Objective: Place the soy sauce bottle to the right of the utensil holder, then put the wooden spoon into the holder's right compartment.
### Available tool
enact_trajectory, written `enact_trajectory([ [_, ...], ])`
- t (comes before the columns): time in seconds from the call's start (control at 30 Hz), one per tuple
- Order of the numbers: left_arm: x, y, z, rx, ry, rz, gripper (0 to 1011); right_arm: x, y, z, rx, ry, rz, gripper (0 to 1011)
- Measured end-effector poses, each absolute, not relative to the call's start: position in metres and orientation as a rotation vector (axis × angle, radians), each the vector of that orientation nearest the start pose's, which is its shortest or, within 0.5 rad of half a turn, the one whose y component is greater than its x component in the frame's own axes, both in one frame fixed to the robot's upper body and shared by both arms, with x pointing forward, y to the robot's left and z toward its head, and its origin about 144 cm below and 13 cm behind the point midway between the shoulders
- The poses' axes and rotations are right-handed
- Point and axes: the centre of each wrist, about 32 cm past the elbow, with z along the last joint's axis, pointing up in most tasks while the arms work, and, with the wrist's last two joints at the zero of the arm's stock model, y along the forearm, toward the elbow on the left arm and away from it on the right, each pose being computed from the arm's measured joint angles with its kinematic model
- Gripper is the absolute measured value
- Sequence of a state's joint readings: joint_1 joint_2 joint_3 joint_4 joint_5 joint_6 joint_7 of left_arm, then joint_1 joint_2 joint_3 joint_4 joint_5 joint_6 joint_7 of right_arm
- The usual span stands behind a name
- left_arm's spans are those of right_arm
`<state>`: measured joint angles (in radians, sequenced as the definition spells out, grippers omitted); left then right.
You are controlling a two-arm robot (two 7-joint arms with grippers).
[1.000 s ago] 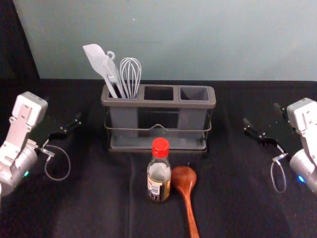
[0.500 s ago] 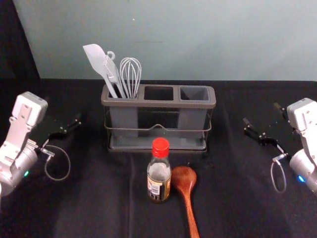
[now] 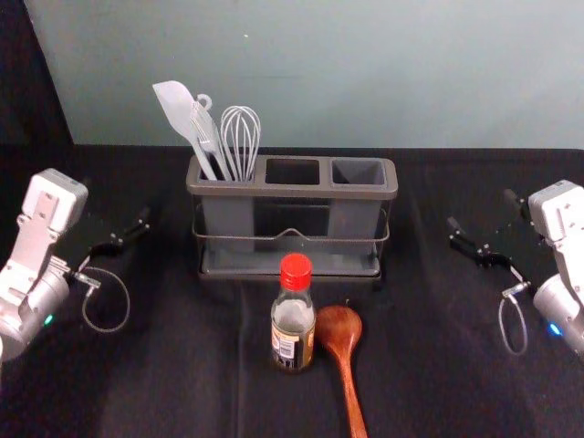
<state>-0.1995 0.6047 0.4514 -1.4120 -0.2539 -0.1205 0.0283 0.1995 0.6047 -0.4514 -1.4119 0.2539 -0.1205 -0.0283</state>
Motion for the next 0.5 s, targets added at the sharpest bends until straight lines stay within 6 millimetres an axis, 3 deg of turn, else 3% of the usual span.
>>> enact_trajectory([
  [0.5, 0.4886, 0.3097, 1.1398, 0.305, -0.285, 1.248, 1000, 0.4886, -0.3096, 1.1398, -0.304, -0.285, -1.248, 1002],
])
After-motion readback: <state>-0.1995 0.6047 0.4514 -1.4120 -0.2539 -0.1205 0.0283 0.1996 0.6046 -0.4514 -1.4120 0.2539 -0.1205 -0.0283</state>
